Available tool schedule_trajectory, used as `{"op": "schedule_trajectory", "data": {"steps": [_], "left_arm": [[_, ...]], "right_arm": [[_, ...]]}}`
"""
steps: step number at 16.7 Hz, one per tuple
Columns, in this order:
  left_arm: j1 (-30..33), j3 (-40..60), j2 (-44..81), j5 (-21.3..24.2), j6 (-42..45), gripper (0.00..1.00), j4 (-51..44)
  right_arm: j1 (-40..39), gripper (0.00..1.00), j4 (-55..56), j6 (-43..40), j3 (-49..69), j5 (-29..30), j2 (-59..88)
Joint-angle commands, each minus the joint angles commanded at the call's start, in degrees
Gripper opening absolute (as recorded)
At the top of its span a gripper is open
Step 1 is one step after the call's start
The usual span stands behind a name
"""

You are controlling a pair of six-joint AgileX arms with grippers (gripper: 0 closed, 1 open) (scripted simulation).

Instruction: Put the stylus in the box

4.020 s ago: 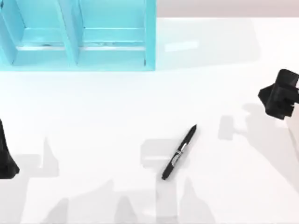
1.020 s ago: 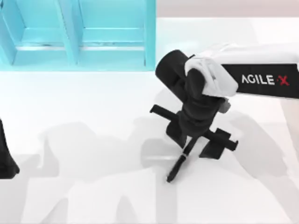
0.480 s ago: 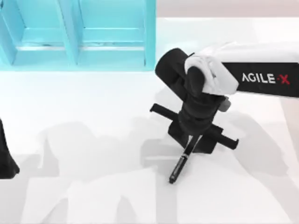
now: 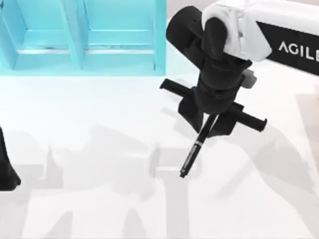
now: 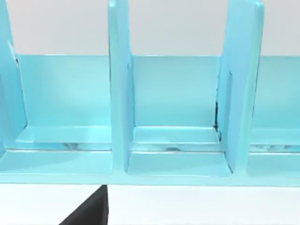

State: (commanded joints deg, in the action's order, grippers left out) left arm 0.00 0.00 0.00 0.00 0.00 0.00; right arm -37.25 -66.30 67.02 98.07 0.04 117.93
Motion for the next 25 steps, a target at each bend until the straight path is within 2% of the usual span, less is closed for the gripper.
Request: {"op": "schedule_trajectory", "data": {"steps": [7, 11, 15, 22, 25], "left_arm": [[0.00, 0.00, 0.00, 0.00, 0.00, 1.00, 0.00], [0.00, 0.00, 0.00, 0.00, 0.00, 1.00, 0.00], [0.00, 0.00, 0.00, 0.00, 0.00, 1.00, 0.00], [0.00, 0.00, 0.00, 0.00, 0.00, 1.00, 0.00], [0.00, 0.00, 0.00, 0.00, 0.00, 1.00, 0.00]], "right_arm": [[0.61, 0.00, -1.11, -0.23, 1.05, -0.24, -0.34], [8.85, 0.00, -2.25, -2.83, 1.63, -2.64, -0.36], [25.77, 0.00, -4.51, -7.54, 1.87, -6.68, -0.56], [64.85, 0.00, -8.48, -18.27, 0.98, -14.51, -1.51], [76.80, 0.00, -9.20, -22.40, 0.30, -17.50, -1.78]]}}
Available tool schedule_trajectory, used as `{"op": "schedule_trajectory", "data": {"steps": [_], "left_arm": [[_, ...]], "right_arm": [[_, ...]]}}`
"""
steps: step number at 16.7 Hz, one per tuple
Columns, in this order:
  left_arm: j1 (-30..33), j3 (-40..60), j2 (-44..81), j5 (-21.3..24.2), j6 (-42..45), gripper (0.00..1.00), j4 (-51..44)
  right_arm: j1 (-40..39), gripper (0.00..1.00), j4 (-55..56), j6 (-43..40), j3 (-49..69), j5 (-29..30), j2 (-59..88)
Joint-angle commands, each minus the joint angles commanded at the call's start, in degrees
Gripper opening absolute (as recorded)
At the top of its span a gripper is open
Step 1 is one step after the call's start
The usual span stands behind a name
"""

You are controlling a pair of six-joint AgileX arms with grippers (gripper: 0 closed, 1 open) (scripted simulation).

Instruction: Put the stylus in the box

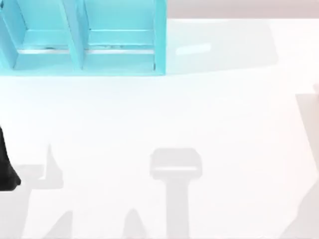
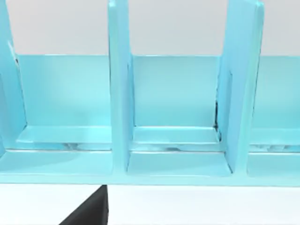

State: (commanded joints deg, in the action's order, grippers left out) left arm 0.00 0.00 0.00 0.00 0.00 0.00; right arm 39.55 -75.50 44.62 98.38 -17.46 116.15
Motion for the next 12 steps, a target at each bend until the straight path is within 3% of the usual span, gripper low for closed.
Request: {"op": "schedule_trajectory", "data": {"steps": [4, 12], "left_arm": [[0.00, 0.00, 0.00, 0.00, 0.00, 1.00, 0.00], [0.00, 0.00, 0.00, 0.00, 0.00, 1.00, 0.00]], "right_arm": [[7.53, 0.00, -0.35, -3.21, -0.57, -2.61, -0.63], [5.92, 0.00, 0.89, -2.17, -1.26, -2.92, -0.56]]}}
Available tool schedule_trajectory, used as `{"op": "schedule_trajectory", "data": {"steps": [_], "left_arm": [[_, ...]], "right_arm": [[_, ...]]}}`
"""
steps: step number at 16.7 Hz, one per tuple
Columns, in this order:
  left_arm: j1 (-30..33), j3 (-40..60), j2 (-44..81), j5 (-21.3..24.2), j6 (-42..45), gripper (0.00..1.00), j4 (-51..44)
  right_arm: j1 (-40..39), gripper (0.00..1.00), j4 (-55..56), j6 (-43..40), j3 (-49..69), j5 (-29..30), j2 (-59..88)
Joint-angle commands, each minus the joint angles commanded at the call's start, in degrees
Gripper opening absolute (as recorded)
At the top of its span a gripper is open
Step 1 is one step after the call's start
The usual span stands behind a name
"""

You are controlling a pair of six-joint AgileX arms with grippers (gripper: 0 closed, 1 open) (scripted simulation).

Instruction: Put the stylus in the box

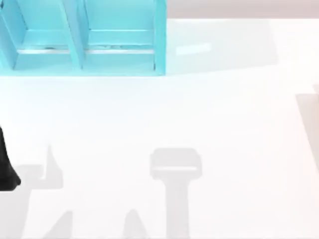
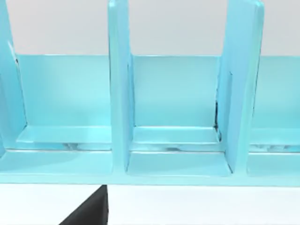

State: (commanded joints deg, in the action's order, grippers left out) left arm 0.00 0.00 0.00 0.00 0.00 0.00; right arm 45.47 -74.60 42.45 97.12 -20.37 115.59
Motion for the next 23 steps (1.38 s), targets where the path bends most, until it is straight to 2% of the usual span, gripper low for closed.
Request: {"op": "schedule_trajectory", "data": {"steps": [7, 13, 18, 23], "left_arm": [[0.00, 0.00, 0.00, 0.00, 0.00, 1.00, 0.00], [0.00, 0.00, 0.00, 0.00, 0.00, 1.00, 0.00], [0.00, 0.00, 0.00, 0.00, 0.00, 1.00, 0.00], [0.00, 0.00, 0.00, 0.00, 0.00, 1.00, 0.00]], "right_arm": [[-7.02, 0.00, 6.42, 5.99, -8.73, 2.67, -1.17], [-4.67, 0.00, 12.72, 5.50, -14.86, 0.51, -3.46], [-4.14, 0.00, 13.35, 5.27, -15.23, -0.11, -3.67], [-4.14, 0.38, 13.35, 5.27, -15.23, -0.11, -3.67]]}}
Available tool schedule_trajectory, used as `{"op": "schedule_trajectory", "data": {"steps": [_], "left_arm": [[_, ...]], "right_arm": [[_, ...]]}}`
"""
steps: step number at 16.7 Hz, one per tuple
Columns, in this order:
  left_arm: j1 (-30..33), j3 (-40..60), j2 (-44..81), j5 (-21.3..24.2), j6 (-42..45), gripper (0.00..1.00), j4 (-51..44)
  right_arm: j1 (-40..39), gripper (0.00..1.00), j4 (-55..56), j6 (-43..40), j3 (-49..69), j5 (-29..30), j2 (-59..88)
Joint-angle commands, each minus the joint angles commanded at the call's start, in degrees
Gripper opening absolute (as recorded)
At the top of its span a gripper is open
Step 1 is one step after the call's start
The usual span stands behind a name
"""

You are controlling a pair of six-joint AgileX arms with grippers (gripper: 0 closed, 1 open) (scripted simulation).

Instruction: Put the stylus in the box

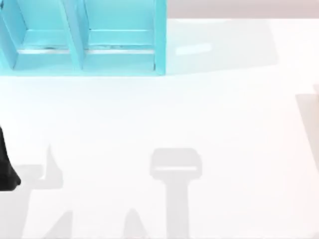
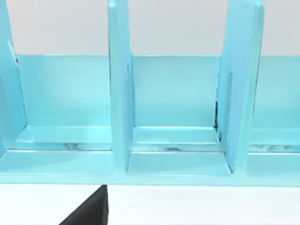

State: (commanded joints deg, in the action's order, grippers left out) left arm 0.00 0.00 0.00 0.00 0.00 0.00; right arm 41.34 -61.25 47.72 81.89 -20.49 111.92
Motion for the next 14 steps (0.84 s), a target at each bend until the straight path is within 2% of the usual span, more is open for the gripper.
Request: {"op": "schedule_trajectory", "data": {"steps": [8, 14], "left_arm": [[0.00, 0.00, 0.00, 0.00, 0.00, 1.00, 0.00], [0.00, 0.00, 0.00, 0.00, 0.00, 1.00, 0.00]], "right_arm": [[0.00, 0.98, 0.00, 0.00, 0.00, 0.00, 0.00], [0.00, 1.00, 0.00, 0.00, 0.00, 0.00, 0.00]]}}
